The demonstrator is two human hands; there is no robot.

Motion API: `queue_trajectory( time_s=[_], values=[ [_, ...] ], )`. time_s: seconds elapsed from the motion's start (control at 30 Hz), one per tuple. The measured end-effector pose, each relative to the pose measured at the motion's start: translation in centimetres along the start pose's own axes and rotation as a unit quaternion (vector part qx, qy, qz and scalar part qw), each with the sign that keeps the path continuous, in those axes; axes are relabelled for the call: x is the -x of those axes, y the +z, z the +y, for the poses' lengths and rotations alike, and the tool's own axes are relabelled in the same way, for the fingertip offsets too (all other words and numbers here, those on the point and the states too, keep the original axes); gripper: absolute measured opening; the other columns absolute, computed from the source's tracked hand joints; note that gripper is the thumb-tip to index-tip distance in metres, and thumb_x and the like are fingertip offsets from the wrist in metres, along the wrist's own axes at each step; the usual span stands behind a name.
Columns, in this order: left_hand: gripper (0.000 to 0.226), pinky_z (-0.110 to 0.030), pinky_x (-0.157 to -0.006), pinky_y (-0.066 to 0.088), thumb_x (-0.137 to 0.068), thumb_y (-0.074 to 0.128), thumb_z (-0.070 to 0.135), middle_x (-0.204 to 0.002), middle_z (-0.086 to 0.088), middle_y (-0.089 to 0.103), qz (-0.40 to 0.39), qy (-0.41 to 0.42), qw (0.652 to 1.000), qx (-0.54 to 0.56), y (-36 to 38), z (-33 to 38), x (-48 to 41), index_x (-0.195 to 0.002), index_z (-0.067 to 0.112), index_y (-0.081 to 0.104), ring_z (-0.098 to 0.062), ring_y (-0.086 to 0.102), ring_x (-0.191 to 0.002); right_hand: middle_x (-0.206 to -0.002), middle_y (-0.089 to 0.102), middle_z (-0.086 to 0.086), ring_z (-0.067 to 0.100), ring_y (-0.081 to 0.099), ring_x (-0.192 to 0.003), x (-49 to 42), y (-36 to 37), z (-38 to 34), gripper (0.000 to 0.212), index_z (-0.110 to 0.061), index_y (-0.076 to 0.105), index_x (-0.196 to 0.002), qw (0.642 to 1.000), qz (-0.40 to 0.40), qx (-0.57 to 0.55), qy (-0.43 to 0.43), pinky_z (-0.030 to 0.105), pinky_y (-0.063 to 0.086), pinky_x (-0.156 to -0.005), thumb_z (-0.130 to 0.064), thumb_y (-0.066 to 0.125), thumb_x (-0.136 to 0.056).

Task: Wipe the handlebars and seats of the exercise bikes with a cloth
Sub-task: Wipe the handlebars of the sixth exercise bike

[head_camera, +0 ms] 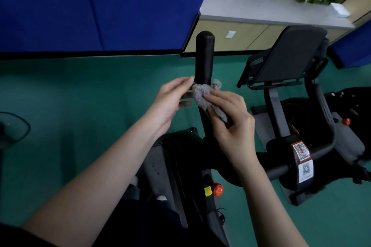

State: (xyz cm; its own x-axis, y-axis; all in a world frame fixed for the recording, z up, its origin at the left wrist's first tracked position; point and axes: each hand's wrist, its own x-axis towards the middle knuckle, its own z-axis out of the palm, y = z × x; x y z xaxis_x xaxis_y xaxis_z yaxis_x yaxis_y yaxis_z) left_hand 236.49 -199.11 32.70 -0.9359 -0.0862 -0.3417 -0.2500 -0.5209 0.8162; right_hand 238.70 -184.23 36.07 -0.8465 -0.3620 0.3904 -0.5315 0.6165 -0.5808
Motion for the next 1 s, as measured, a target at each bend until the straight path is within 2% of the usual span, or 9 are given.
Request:
queue_trajectory(
  time_s=[0.07,0.17,0.33,0.47,0.57,0.73,0.8,0.87,1.0],
  values=[
    [0.02,-0.027,-0.075,0.045,-0.096,0.052,0.022,-0.09,0.002,0.067,0.005,-0.002,1.0,0.003,-0.5,-0.5,0.6,-0.107,0.013,0.066,-0.011,0.061,-0.078,-0.114,0.067,0.003,0.023,0.057,-0.112,0.5,-0.8,0.6,0.029,-0.005,0.071,-0.106,0.999,-0.033,-0.013,-0.019,0.025,0.042,-0.099,0.01,0.066,-0.082],
    [0.017,-0.027,-0.079,0.047,-0.096,0.052,0.015,-0.094,0.004,0.069,0.013,-0.012,1.0,-0.004,-1.0,-2.2,2.0,-0.102,0.02,0.066,-0.009,0.064,-0.081,-0.111,0.068,0.005,0.024,0.058,-0.111,0.1,-2.0,1.1,0.029,-0.003,0.071,-0.105,0.996,-0.068,-0.045,-0.047,0.032,0.045,-0.097,0.013,0.065,-0.081],
    [0.024,-0.026,-0.081,0.045,-0.088,0.064,0.015,-0.096,0.005,0.07,0.003,-0.021,1.0,0.021,0.2,-5.0,4.7,-0.111,0.015,0.067,-0.01,0.065,-0.087,-0.112,0.067,0.008,0.028,0.057,-0.111,-5.3,-2.2,0.6,0.022,0.0,0.07,-0.107,0.975,-0.105,0.016,-0.197,0.033,0.043,-0.1,0.006,0.062,-0.087],
    [0.02,-0.027,-0.082,0.045,-0.085,0.066,0.012,-0.092,0.005,0.071,0.022,-0.024,0.996,0.079,1.5,-6.3,6.0,-0.105,0.015,0.068,-0.007,0.065,-0.085,-0.105,0.07,0.013,0.034,0.059,-0.107,-8.3,-1.6,0.6,0.018,0.003,0.07,-0.104,0.9,-0.224,0.121,-0.355,0.045,0.042,-0.101,0.001,0.057,-0.092],
    [0.018,-0.031,-0.086,0.044,-0.085,0.066,0.012,-0.092,0.001,0.07,0.049,-0.022,0.992,0.114,2.3,-7.0,6.6,-0.103,0.014,0.069,-0.011,0.063,-0.088,-0.099,0.069,0.013,0.034,0.06,-0.106,-8.8,-1.5,0.5,0.017,0.0,0.071,-0.098,0.831,-0.337,0.161,-0.413,0.047,0.042,-0.1,0.003,0.056,-0.091],
    [0.01,-0.045,-0.104,0.039,-0.085,0.067,0.012,-0.089,-0.002,0.07,0.086,-0.022,0.98,0.18,3.6,-8.1,7.2,-0.093,0.016,0.072,-0.019,0.062,-0.09,-0.098,0.071,0.006,0.028,0.061,-0.096,-9.8,-1.7,-1.2,0.025,-0.006,0.072,-0.1,0.741,-0.502,0.18,-0.409,0.028,0.043,-0.09,0.008,0.059,-0.084],
    [0.016,-0.045,-0.104,0.039,-0.084,0.068,0.012,-0.091,-0.005,0.069,0.099,-0.021,0.974,0.204,3.9,-8.4,7.1,-0.099,0.012,0.071,-0.021,0.061,-0.091,-0.1,0.071,0.006,0.026,0.059,-0.098,-10.8,-1.3,-2.0,0.025,-0.008,0.071,-0.105,0.723,-0.516,0.208,-0.408,0.025,0.042,-0.09,0.003,0.057,-0.087],
    [0.021,-0.039,-0.096,0.042,-0.083,0.068,0.013,-0.092,-0.005,0.069,0.104,-0.016,0.971,0.214,4.1,-8.6,6.9,-0.104,0.01,0.07,-0.02,0.061,-0.089,-0.103,0.07,0.009,0.03,0.057,-0.099,-11.5,-0.6,-2.5,0.026,-0.009,0.069,-0.111,0.714,-0.5,0.254,-0.419,0.034,0.043,-0.089,-0.004,0.055,-0.09],
    [0.015,-0.031,-0.085,0.041,-0.082,0.07,0.015,-0.086,0.001,0.07,0.106,-0.007,0.968,0.227,4.3,-9.0,6.8,-0.097,0.016,0.071,-0.015,0.063,-0.081,-0.099,0.069,0.006,0.027,0.061,-0.091,-11.2,0.5,-3.5,0.022,-0.017,0.067,-0.107,0.673,-0.51,0.343,-0.412,0.033,0.044,-0.077,-0.016,0.053,-0.09]
  ],
)
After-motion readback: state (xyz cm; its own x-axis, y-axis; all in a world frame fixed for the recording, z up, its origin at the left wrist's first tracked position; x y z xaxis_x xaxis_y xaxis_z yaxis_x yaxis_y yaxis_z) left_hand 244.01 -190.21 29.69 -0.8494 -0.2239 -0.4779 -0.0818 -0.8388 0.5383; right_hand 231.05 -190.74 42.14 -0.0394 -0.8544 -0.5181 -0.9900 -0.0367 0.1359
